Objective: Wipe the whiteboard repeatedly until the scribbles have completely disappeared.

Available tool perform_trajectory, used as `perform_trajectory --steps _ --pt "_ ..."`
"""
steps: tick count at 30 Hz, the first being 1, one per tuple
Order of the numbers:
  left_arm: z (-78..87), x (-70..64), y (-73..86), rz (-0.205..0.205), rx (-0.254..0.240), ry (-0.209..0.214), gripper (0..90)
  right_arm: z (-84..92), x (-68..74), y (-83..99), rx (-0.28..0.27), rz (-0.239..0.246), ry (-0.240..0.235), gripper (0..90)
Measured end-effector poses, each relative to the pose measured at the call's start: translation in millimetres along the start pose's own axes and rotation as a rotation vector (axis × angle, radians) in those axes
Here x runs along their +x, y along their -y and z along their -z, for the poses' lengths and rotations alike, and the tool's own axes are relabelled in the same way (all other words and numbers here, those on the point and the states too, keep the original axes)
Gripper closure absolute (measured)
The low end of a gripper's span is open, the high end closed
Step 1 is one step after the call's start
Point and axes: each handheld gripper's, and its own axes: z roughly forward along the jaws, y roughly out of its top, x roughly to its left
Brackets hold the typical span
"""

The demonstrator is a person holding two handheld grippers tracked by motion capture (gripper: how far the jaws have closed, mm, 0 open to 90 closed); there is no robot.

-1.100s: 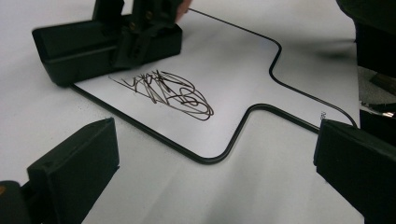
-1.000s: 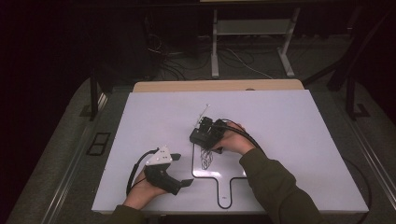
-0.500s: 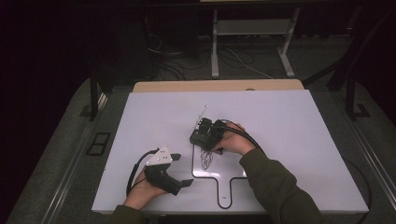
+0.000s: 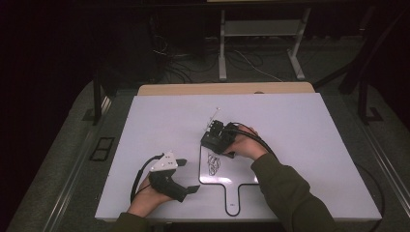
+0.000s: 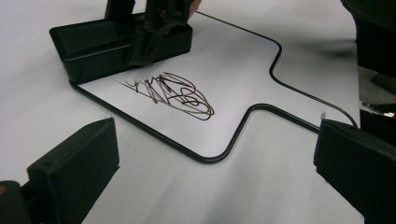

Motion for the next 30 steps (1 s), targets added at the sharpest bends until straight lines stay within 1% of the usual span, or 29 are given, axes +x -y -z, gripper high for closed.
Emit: perform_trajectory --steps 1,4,5,6,7,8,9,10,11,12,13,14,15,16,18,19,20,21,22,23,24,25,26,27,28,29,30 --pt "-0.1 -0.1 -0.1 -0.002 0.0 -0.002 0.0 0.6 2.2 1.9 -0.005 0.012 -0.01 38.6" --pt "-0.4 -0.3 -0.1 -0.004 -0.003 -0.003 0.0 3.2 11.1 6.1 -0.011 0.023 -0.042 38.6" --pt "-0.6 -0.4 -0.1 -0.003 -0.004 -0.003 0.0 4.9 16.3 9.5 -0.015 0.04 -0.056 38.6" --pt "-0.7 -0.4 -0.2 -0.004 -0.005 -0.003 0.0 4.9 16.3 9.5 -0.015 0.04 -0.056 38.6" --pt "-0.9 -0.5 -0.3 -0.005 -0.005 -0.003 0.0 5.9 18.7 11.0 -0.016 0.041 -0.07 38.5" --pt "-1.0 -0.8 -0.2 -0.001 -0.004 -0.002 0.0 7.5 23.6 13.8 -0.019 0.048 -0.098 38.5" --pt "-1.2 -1.0 -0.1 0.0 -0.004 -0.002 0.0 8.0 25.9 14.9 -0.02 0.062 -0.1 38.5" --pt "-1.1 -1.0 -0.1 -0.002 -0.002 -0.002 0.0 8.0 25.9 14.9 -0.02 0.062 -0.1 38.5" --pt "-1.2 -1.0 -0.1 0.0 -0.004 -0.002 0.0 9.0 33.4 16.6 -0.025 0.091 -0.122 38.5" --pt "-1.1 -1.0 -0.2 0.0 -0.004 -0.002 0.0 9.0 33.4 16.6 -0.025 0.091 -0.122 38.5" --pt "-1.1 -1.0 -0.1 0.002 -0.005 -0.002 0.0 10.1 38.9 17.1 -0.024 0.098 -0.135 38.5" --pt "-1.0 -0.9 -0.2 0.001 -0.004 -0.002 0.0 11.9 49.1 18.0 -0.022 0.124 -0.166 38.5" --pt "-1.0 -1.0 -0.1 0.001 -0.005 -0.002 0.0 11.9 49.1 18.0 -0.022 0.124 -0.166 38.5" --pt "-1.0 -1.0 -0.2 0.001 -0.004 -0.002 0.0 12.6 54.2 18.2 -0.023 0.138 -0.174 38.5" --pt "-0.8 -1.2 -0.4 -0.001 0.0 -0.002 0.0 13.5 60.4 17.9 -0.018 0.161 -0.168 38.5" --pt "-0.8 -1.4 -0.5 -0.001 0.001 -0.002 0.0 13.4 59.9 17.6 -0.017 0.156 -0.168 38.5" --pt "-0.7 -1.6 -0.6 -0.001 0.0 -0.002 0.0 11.8 53.2 17.3 -0.028 0.126 -0.172 38.5" --pt "-0.5 -1.8 -0.6 -0.002 0.0 -0.002 0.0 11.8 53.2 17.3 -0.028 0.126 -0.172 38.5" --pt "-0.3 -1.8 -0.6 -0.003 0.0 -0.002 0.0 10.0 42.3 16.9 -0.031 0.097 -0.146 38.6" --pt "-0.4 -1.6 -0.6 -0.003 -0.001 -0.002 0.0 10.0 42.3 16.9 -0.031 0.097 -0.146 38.6" --pt "-0.5 -1.2 -0.5 -0.002 0.0 -0.002 0.0 9.1 36.4 16.6 -0.032 0.079 -0.142 38.5" --pt "-0.9 -1.0 -0.2 -0.001 -0.004 -0.002 0.0 8.1 30.3 16.2 -0.034 0.068 -0.132 38.5" --pt "-0.9 -0.4 -0.2 -0.006 -0.005 -0.004 0.0 6.9 20.0 15.2 -0.023 0.045 -0.102 38.5" --pt "-1.0 -0.5 -0.2 -0.006 -0.005 -0.003 0.0 6.9 20.0 15.2 -0.023 0.045 -0.102 38.5" --pt "-1.0 -0.5 -0.2 -0.007 -0.005 -0.002 0.0 6.3 15.3 14.8 -0.02 0.033 -0.088 38.5" --pt "-1.0 -0.4 -0.2 -0.009 -0.003 -0.003 0.0 4.9 6.2 14.6 -0.021 0.002 -0.069 38.5" --pt "-1.0 -0.5 -0.1 -0.006 -0.003 -0.003 0.0 4.6 2.5 14.7 -0.02 -0.013 -0.068 38.5"
